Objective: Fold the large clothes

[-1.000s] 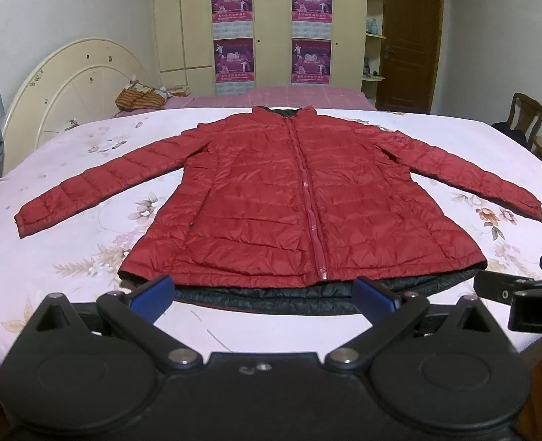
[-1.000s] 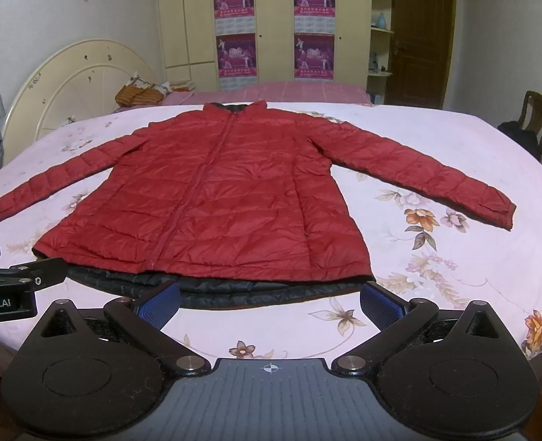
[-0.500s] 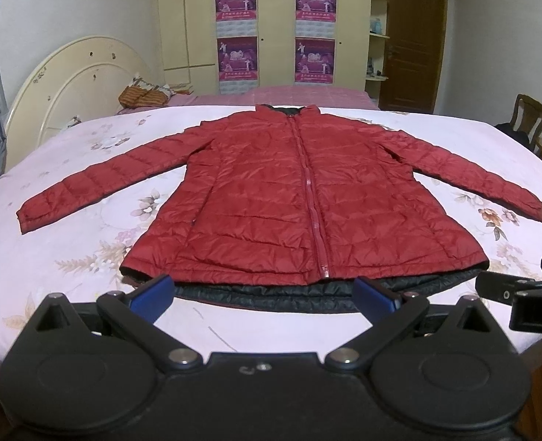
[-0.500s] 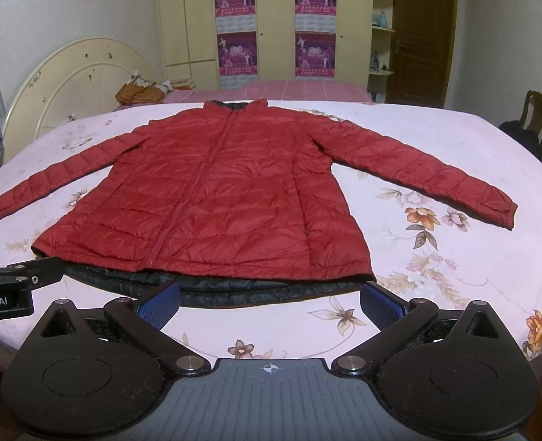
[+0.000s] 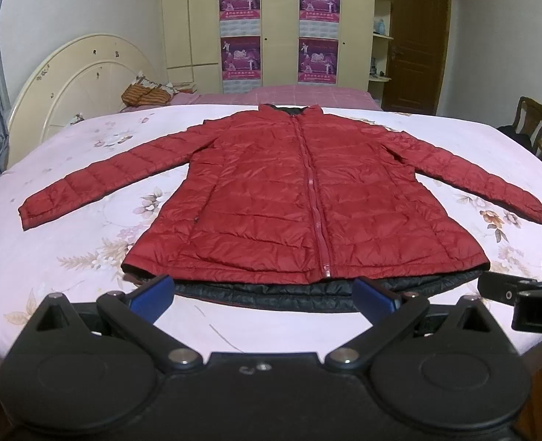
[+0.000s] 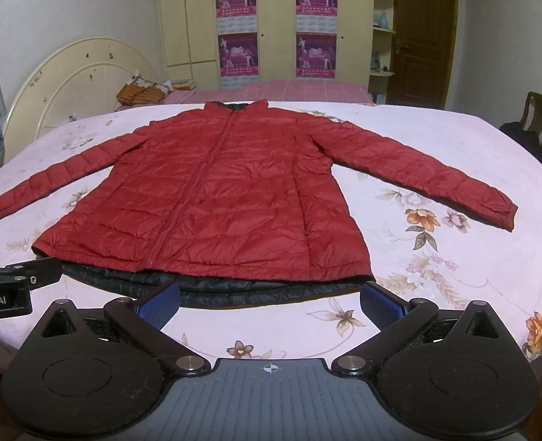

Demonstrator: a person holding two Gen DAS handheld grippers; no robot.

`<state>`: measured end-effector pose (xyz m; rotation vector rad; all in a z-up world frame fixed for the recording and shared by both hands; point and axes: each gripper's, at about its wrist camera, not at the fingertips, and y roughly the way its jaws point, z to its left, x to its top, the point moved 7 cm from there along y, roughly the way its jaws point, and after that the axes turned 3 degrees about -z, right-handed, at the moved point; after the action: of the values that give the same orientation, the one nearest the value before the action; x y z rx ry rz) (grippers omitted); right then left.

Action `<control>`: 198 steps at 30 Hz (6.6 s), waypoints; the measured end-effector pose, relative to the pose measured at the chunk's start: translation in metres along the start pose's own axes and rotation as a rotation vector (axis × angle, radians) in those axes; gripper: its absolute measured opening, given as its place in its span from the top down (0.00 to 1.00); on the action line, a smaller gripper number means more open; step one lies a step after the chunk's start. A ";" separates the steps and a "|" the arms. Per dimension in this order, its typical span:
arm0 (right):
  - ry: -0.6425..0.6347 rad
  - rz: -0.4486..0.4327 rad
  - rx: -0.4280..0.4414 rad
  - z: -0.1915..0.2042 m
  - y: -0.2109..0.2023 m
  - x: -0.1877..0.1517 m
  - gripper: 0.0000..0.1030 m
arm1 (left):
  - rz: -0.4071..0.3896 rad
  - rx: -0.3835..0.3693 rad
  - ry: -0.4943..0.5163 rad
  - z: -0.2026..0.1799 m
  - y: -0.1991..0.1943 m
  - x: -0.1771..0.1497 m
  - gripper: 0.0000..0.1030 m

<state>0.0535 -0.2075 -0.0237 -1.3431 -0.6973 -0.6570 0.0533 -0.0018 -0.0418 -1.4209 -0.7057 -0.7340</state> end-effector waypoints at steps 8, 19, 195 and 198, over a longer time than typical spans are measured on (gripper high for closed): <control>0.001 -0.003 -0.001 -0.003 -0.001 0.000 0.00 | 0.000 0.002 -0.002 0.000 0.000 -0.001 0.00; 0.001 -0.001 -0.001 -0.004 0.001 0.000 0.00 | 0.005 0.003 -0.007 -0.002 0.001 -0.002 0.00; 0.204 -0.093 -0.067 -0.068 0.277 0.171 0.80 | 0.069 -0.170 -0.099 0.095 0.412 0.184 0.89; 0.181 -0.095 -0.054 -0.072 0.292 0.184 1.00 | 0.091 -0.160 -0.103 0.092 0.424 0.178 0.89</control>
<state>0.3999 -0.2506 -0.0720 -1.2875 -0.6027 -0.8676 0.4993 0.0914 -0.1514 -1.6359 -0.6678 -0.6614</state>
